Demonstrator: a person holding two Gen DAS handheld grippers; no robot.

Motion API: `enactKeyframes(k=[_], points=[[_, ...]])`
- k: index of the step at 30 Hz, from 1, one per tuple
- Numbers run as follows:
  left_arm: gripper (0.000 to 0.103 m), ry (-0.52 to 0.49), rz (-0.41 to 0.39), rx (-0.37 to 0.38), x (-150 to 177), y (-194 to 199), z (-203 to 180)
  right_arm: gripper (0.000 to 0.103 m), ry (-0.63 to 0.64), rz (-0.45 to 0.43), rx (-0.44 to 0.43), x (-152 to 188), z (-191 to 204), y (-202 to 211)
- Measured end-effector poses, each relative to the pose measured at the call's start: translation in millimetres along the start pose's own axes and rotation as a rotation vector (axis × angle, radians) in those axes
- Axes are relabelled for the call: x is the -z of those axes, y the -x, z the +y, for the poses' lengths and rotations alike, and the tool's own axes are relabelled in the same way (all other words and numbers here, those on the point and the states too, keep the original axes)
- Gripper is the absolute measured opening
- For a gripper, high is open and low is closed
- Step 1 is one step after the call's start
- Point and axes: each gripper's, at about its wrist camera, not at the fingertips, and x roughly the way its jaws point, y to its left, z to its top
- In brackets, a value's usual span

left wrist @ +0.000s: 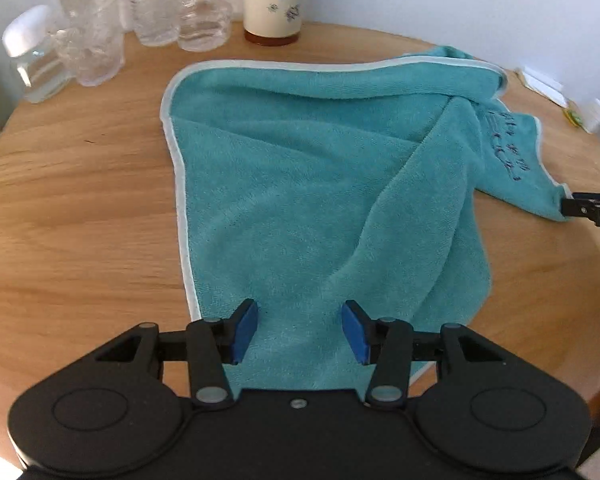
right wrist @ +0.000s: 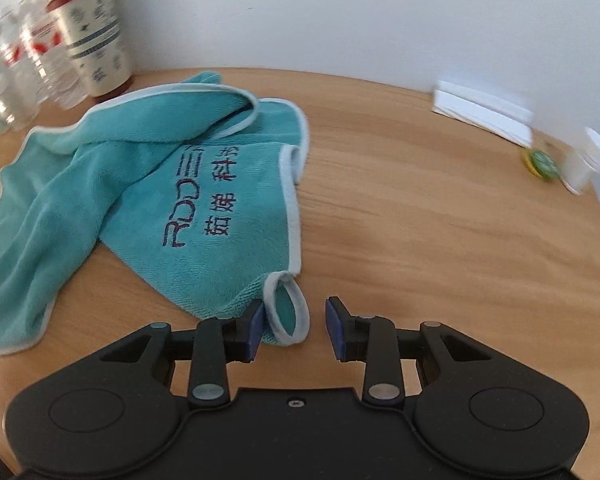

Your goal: Fold towel

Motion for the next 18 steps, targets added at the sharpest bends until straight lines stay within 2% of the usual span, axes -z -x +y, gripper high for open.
enactKeyframes(k=[6,7,9,11,13,15,18], points=[[0.048,0.025,-0.008,-0.072,4.2,-1.3,-13.1,0.037,0.076,-0.004,-0.09,-1.1,-7.3,7.3],[0.048,0.024,-0.008,-0.08,5.4,-1.0,-14.8,0.037,0.095,-0.029,-0.118,0.8,-7.5,15.1],[0.049,0.029,-0.012,-0.088,6.6,-1.0,-15.7,0.037,0.113,-0.023,-0.163,1.9,-6.7,16.6],[0.049,0.033,-0.012,-0.096,7.1,-0.9,-16.0,0.036,0.131,0.022,-0.177,2.9,-3.7,8.3],[0.049,0.036,-0.007,-0.106,7.1,-0.8,-15.7,0.023,0.168,0.019,-0.149,2.7,-0.8,4.0],[0.05,0.039,-0.002,-0.116,7.1,-0.8,-15.4,0.008,0.127,0.028,-0.184,-0.4,-6.9,2.1],[0.051,0.044,0.005,-0.13,7.0,-0.7,-14.9,0.003,0.091,0.017,-0.233,-1.0,-15.8,5.3]])
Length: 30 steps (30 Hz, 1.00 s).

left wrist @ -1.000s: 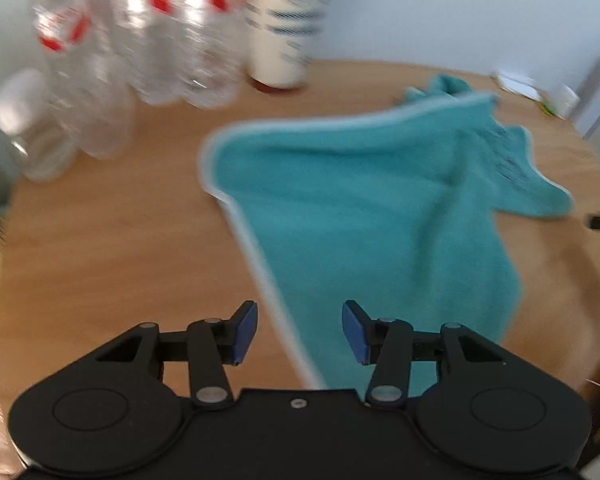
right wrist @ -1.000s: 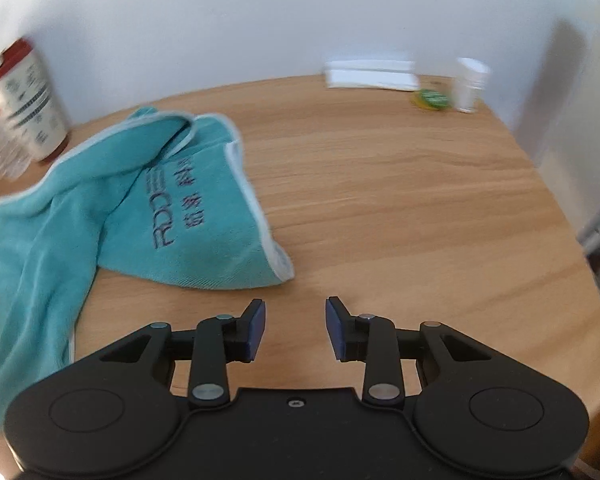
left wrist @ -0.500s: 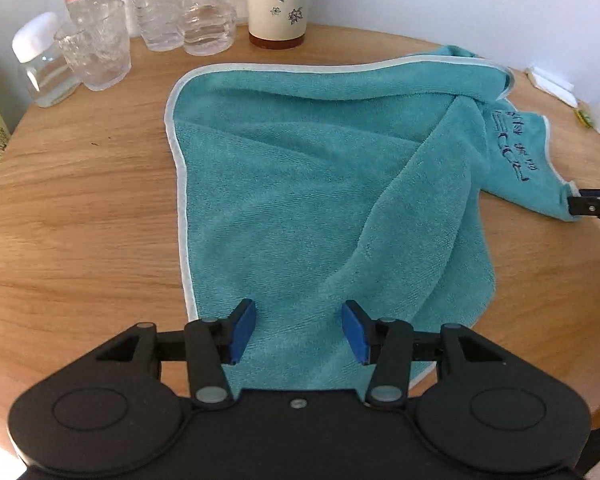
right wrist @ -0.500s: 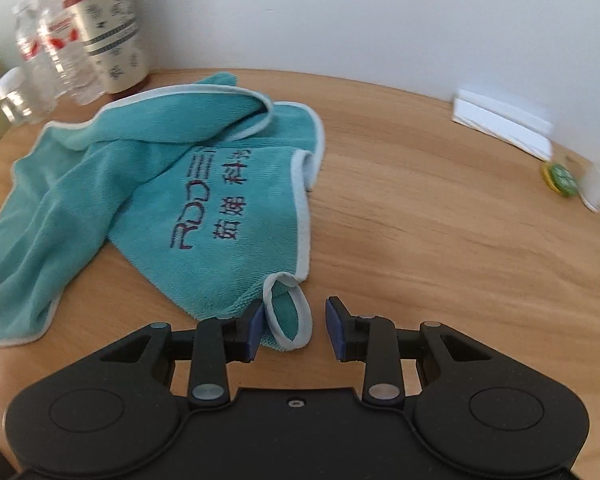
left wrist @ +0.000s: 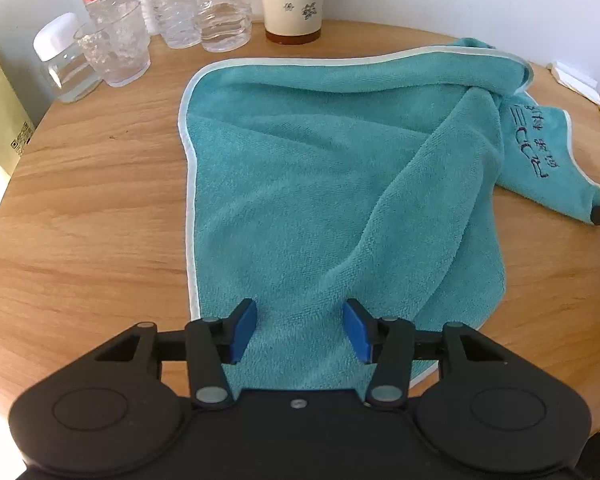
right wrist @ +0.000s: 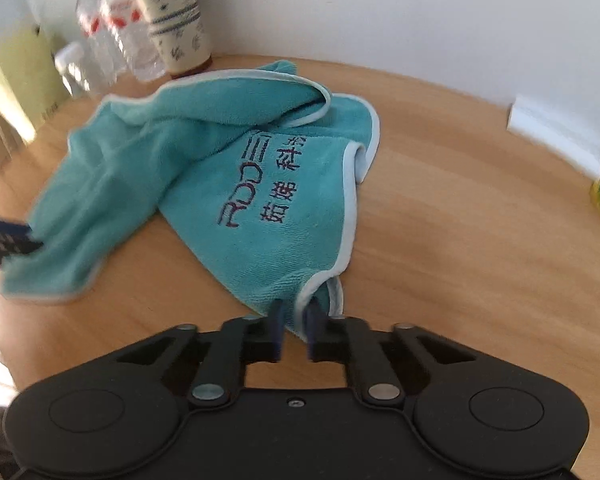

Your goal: Fold towel

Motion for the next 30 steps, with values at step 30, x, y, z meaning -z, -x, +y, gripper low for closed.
enactKeyframes(k=[30], points=[[0.057,-0.078,-0.047,-0.126,-23.8,30.6,-1.2,0.042,-0.078,0.051,-0.043,34.7,-58.6,118.3]])
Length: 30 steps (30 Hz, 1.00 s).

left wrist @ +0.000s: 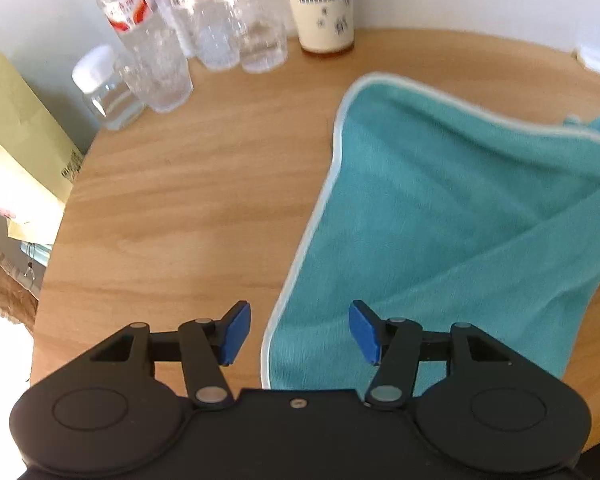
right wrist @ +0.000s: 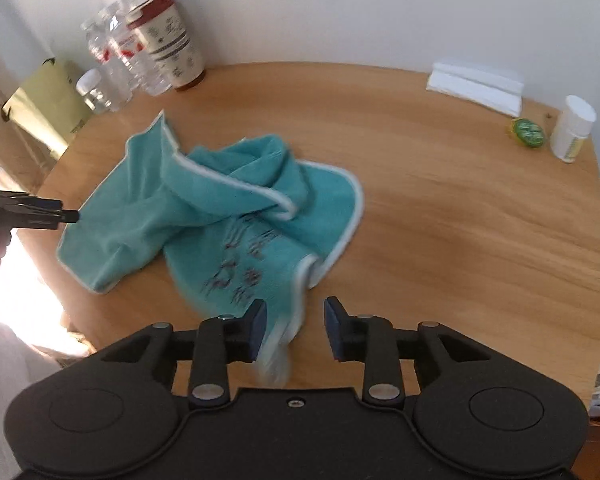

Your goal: Fold towel

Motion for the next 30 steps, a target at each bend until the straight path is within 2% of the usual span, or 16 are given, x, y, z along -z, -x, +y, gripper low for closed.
enactKeyframes(k=[2,4,8,12,17,19,23,24,25,27,29,30], points=[[0.057,-0.006,-0.031,0.013,-8.9,4.4,-3.5,0.044,0.017,-0.036,0.071,-8.2,-7.2,3.5],[0.057,-0.015,-0.046,0.033,-18.4,1.5,-9.6,0.044,0.029,-0.049,0.106,-14.6,-11.2,-3.9],[0.057,-0.06,-0.076,0.064,-36.9,-14.0,-25.8,0.044,0.111,-0.095,0.166,-44.2,-1.4,-42.2],[0.057,-0.104,-0.083,0.087,-54.1,-31.2,-37.2,0.044,0.128,-0.08,0.17,-61.7,-0.2,-67.2],[0.057,-0.201,-0.118,0.155,-72.8,-45.7,-49.7,0.041,0.199,0.027,0.238,-71.5,0.8,-107.0],[0.057,-0.234,-0.12,0.176,-79.4,-52.2,-54.2,0.031,0.192,0.045,0.234,-72.2,-0.1,-111.9],[0.057,-0.299,-0.103,0.16,-89.5,-68.9,-62.7,0.03,0.169,0.06,0.232,-74.1,-0.1,-116.8],[0.057,-0.298,-0.099,0.175,-91.3,-72.4,-62.1,0.028,0.168,0.063,0.233,-74.5,0.4,-117.0],[0.057,-0.297,-0.096,0.183,-91.7,-73.4,-61.7,0.025,0.179,0.068,0.237,-74.1,2.3,-116.6],[0.058,-0.309,-0.089,0.195,-92.2,-77.9,-61.6,0.008,0.207,0.076,0.23,-73.0,7.8,-116.7],[0.063,-0.361,-0.123,0.192,-89.5,-78.8,-63.9,0.002,0.227,0.098,0.234,-74.5,13.5,-118.2],[0.071,-0.381,-0.131,0.185,-89.1,-78.5,-64.5,0.001,0.225,0.105,0.239,-75.6,14.6,-118.9]])
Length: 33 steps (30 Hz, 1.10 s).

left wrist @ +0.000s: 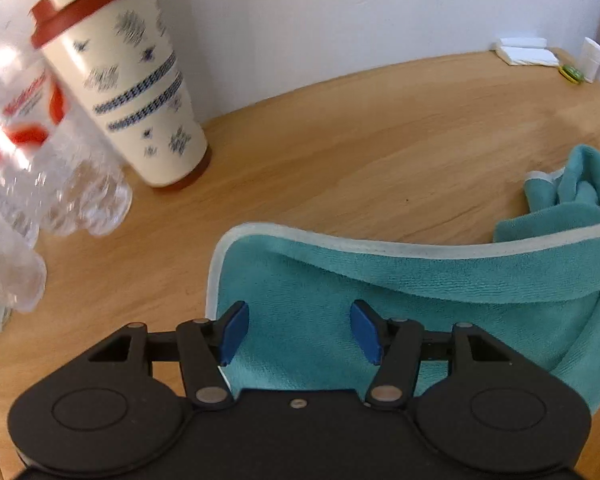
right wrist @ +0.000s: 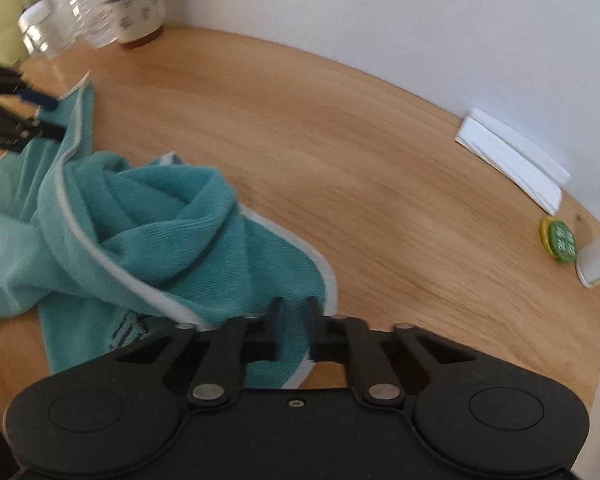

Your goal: Fold towel

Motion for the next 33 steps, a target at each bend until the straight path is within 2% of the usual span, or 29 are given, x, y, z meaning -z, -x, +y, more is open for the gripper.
enactKeyframes(k=[2,5,7,8,12,14,24,26,28,31,33], points=[[0.08,-0.002,0.005,-0.007,0.0,-3.7,5.1,0.001,-0.029,0.02,0.009,-2.7,-0.9,-0.6],[0.081,0.039,0.032,0.016,0.1,-7.4,15.4,0.001,-0.079,0.026,0.008,-3.6,-6.3,-1.6],[0.081,-0.015,0.021,-0.022,2.2,-5.3,12.3,0.001,-0.091,0.032,0.025,-3.5,-9.9,-1.7],[0.081,-0.051,0.01,-0.047,4.0,-4.0,9.2,0.001,-0.078,0.035,0.069,-3.3,-10.8,-2.0],[0.081,-0.085,0.01,-0.093,6.9,-2.9,7.4,0.001,-0.095,0.047,0.102,-2.1,-14.1,-0.7],[0.081,-0.11,0.009,-0.129,7.9,-3.3,6.5,0.001,-0.066,0.061,0.144,-0.9,-11.8,-0.6],[0.081,-0.044,0.087,-0.281,18.9,-7.4,55.5,0.001,-0.109,0.08,0.269,4.0,-33.3,-2.5],[0.075,-0.035,0.104,-0.325,22.0,-9.1,66.8,0.001,-0.101,0.09,0.326,1.8,-39.9,-6.6],[0.065,0.0,0.123,-0.34,25.5,-10.1,78.4,0.001,-0.128,0.092,0.336,-2.3,-49.0,-8.8],[0.058,0.058,0.144,-0.321,26.7,-10.6,88.7,0.001,-0.153,0.101,0.344,-7.2,-55.7,-11.0],[0.058,0.109,0.156,-0.298,27.4,-6.0,93.0,0.002,-0.14,0.086,0.389,-6.9,-52.2,-7.1]])
